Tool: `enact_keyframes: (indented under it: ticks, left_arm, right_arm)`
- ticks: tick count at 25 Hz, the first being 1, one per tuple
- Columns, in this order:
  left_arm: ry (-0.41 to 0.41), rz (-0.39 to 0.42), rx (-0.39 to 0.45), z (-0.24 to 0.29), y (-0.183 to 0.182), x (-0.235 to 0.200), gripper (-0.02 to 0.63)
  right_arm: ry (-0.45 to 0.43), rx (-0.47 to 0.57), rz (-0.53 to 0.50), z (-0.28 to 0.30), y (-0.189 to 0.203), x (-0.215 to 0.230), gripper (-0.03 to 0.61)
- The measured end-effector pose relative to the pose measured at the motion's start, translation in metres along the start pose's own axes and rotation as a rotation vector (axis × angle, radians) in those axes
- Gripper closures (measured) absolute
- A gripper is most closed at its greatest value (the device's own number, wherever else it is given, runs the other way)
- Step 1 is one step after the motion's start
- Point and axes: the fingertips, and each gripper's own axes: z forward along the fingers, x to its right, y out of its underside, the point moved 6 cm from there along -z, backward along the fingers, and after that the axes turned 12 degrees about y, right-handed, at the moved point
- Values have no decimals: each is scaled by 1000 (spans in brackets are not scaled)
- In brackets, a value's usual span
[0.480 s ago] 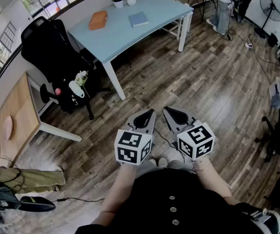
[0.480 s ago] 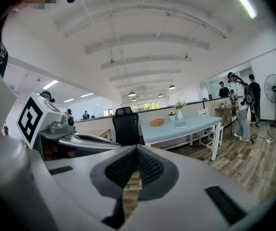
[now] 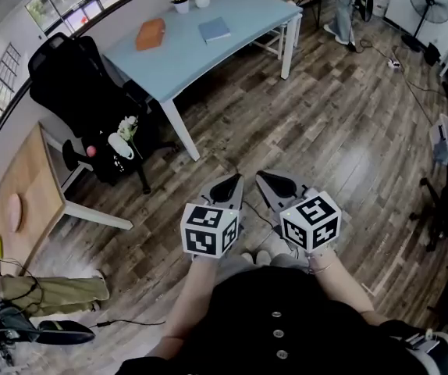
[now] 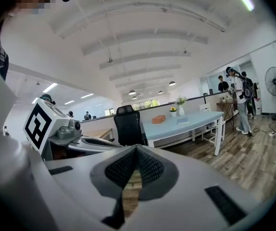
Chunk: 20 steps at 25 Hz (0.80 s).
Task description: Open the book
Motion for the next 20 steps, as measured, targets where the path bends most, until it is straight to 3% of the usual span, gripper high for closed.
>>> enact_keyframes:
  ticks: [7, 13, 17, 18, 20]
  left_arm:
    - [-28, -7, 82, -1, -9, -3, 598]
    - [-14, 9, 163, 7, -19, -2, 597]
    - [-26, 9, 159, 17, -17, 2, 595]
    - [-27, 10, 153, 21, -17, 3, 588]
    - [-26, 6, 147, 26, -18, 4, 500]
  right_arm:
    - [-9, 45, 49, 0, -8, 9, 577]
    - [-11, 38, 22, -1, -4, 23, 577]
    - [-17, 27, 56, -4, 7, 38, 577]
    - [-13, 25, 64, -5, 10, 43, 577]
    - [0, 19, 75, -5, 16, 52, 577]
